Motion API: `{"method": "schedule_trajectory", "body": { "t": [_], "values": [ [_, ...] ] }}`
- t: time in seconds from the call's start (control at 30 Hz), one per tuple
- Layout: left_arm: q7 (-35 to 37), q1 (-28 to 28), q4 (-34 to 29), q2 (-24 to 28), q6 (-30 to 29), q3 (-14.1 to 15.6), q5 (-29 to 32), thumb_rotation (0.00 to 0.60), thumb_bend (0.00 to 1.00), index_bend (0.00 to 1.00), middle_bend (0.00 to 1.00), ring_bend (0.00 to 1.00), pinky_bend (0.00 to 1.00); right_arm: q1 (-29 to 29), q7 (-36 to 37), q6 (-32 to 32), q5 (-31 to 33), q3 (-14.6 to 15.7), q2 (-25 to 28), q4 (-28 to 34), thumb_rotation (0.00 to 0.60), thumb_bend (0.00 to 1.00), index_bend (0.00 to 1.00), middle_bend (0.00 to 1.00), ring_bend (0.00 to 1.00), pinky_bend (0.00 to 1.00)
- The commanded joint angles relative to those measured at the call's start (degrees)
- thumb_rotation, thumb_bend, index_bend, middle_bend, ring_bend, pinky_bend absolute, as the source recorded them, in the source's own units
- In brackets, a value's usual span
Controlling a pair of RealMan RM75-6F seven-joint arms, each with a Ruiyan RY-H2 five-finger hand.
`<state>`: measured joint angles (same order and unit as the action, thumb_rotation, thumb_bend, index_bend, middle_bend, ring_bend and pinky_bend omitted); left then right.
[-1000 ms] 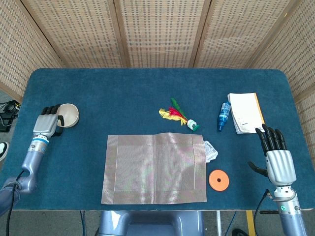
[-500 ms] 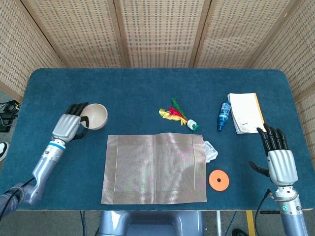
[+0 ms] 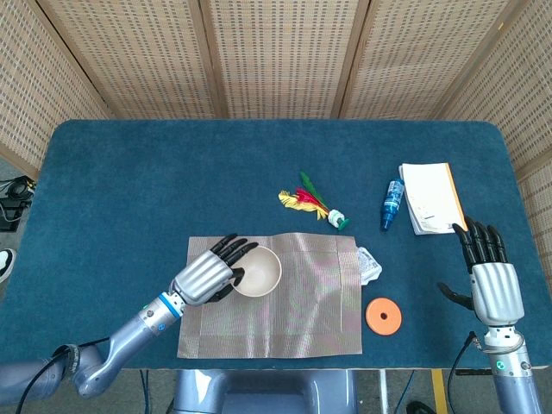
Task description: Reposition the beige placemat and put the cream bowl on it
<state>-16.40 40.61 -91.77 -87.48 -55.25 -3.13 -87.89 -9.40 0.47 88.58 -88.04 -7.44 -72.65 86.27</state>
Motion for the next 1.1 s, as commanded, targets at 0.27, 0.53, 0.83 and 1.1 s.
{"method": "schedule_trajectory", "body": {
  "t": [0.27, 0.53, 0.83, 1.1],
  "values": [
    [-5.64, 3.18, 4.55, -8.87, 4.93, 0.25, 3.60, 0.600, 0.52, 0.79, 0.00, 0.00, 0.00, 0.07, 0.04, 0.14, -0.15, 0.05, 0.05, -0.03, 0.600, 0.00, 0.07, 0.00, 0.00, 0.00],
    [-10.10, 3.51, 5.39, -9.89, 6.24, 0.72, 6.73, 0.600, 0.52, 0.79, 0.00, 0.00, 0.00, 0.16, 0.25, 0.36, -0.07, -0.10, 0.23, 0.07, 0.600, 0.00, 0.07, 0.00, 0.00, 0.00],
    [-11.23, 3.33, 4.29, -8.58, 5.01, 1.40, 6.49, 0.600, 0.15, 0.19, 0.00, 0.00, 0.00, 0.30, 0.33, 0.71, -0.21, -0.16, 0.44, 0.34, 0.600, 0.00, 0.07, 0.00, 0.00, 0.00],
    [-8.22, 1.81, 2.13, -5.60, 0.02, 1.25, 3.51, 0.600, 0.00, 0.00, 0.00, 0.00, 0.00, 0.31, 0.42, 0.72, -0.37, -0.09, 0.55, 0.48, 0.600, 0.00, 0.07, 0.00, 0.00, 0.00]
  ]
}}
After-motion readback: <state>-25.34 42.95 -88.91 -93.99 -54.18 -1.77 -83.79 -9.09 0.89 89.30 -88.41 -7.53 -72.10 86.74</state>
